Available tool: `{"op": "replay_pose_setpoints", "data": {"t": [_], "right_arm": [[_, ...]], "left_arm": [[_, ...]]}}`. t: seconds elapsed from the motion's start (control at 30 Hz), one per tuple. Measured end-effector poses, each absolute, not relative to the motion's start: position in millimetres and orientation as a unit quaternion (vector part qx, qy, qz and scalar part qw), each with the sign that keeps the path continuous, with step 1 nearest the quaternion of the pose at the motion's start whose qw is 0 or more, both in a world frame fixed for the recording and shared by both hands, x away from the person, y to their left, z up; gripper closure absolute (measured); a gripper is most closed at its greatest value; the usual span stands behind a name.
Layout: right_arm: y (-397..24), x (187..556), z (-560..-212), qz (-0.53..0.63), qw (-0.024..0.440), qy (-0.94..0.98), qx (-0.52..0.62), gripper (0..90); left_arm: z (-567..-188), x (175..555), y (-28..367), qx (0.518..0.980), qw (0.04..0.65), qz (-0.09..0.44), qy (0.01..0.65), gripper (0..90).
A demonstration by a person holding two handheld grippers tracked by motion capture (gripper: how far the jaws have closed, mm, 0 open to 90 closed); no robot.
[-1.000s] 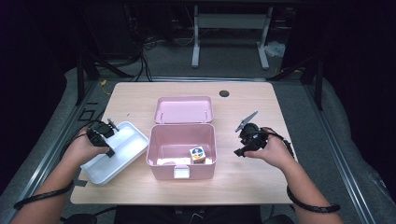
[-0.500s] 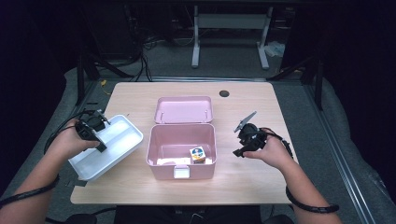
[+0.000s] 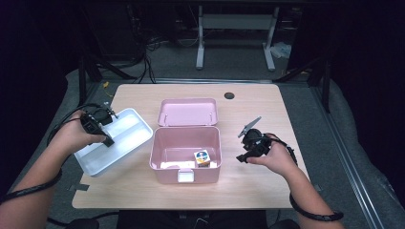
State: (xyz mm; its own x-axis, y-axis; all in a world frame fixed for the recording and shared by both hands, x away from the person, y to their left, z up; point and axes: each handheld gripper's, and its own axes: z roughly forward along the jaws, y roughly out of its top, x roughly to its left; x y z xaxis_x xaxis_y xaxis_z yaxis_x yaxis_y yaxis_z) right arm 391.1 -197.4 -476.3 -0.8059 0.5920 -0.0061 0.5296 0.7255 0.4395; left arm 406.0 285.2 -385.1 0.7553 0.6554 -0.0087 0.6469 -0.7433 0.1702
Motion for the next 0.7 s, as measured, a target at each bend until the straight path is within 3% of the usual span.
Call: {"op": "replay_pose_setpoints", "data": {"t": [0.7], "right_arm": [[-201.0, 384.1, -485.1, 0.215, 0.089, 0.923, 0.307, 44.0]], "left_arm": [[-366.3, 421.9, 199.3, 0.965, 0.076, 0.023, 0.250, 89.1]]}}
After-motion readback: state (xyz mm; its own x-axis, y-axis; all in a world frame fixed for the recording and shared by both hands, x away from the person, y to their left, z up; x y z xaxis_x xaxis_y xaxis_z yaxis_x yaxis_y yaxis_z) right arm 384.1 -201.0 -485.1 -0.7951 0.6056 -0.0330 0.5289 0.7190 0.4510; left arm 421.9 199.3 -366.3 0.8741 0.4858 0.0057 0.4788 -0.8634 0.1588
